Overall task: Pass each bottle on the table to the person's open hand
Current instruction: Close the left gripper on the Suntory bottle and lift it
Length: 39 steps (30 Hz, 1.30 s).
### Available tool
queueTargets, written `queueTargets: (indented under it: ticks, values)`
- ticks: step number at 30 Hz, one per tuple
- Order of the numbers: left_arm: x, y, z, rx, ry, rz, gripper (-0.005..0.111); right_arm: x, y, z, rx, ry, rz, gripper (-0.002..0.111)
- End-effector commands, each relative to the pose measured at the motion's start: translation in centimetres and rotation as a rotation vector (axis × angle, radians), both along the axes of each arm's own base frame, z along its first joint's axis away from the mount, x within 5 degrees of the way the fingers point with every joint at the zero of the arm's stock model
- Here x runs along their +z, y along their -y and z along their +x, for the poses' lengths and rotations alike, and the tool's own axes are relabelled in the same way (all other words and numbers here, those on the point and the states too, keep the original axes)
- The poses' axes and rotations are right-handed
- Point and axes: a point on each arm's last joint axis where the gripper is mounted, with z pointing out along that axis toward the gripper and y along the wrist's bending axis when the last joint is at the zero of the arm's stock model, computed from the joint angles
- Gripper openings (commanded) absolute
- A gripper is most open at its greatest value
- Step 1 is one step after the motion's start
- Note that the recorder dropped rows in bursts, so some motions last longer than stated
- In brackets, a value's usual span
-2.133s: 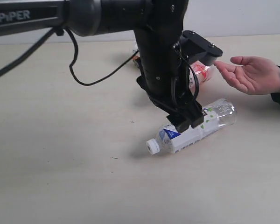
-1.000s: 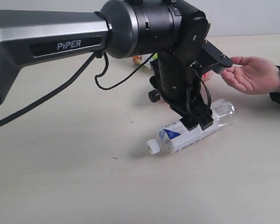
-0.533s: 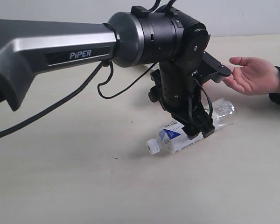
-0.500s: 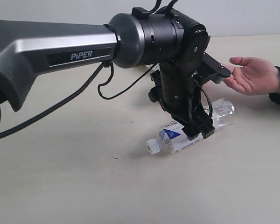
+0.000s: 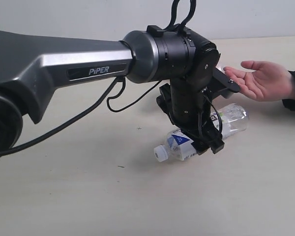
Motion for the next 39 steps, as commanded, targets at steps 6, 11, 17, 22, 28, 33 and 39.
queueTargets:
  ticks: [6,11,17,22,28,33,39]
  values:
    - [0.44,0.18,0.00,0.009,0.003,-0.020,0.082,-0.05,0.01,-0.01,-0.001,0.010,0.003,0.000]
    - [0.44,0.26,-0.12,0.007,0.002,-0.021,0.082,-0.05,0.01,-0.01,-0.001,0.010,0.003,0.000]
    - [0.31,0.22,-0.26,0.007,-0.012,-0.018,0.082,-0.05,0.01,-0.01,-0.001,0.010,0.003,0.000]
    - [0.31,0.20,-0.27,0.007,-0.014,-0.016,0.082,-0.05,0.01,-0.01,-0.001,0.010,0.003,0.000]
    - [-0.02,0.14,-0.31,0.001,-0.021,-0.002,0.082,-0.05,0.01,-0.01,-0.001,0.010,0.003,0.000]
    - [-0.49,0.13,-0.32,-0.003,-0.028,0.010,0.082,-0.05,0.01,-0.01,-0.001,0.010,0.003,0.000]
    - [-0.51,0.12,-0.33,-0.011,-0.028,0.012,0.071,-0.05,0.01,-0.01,-0.001,0.010,0.003,0.000]
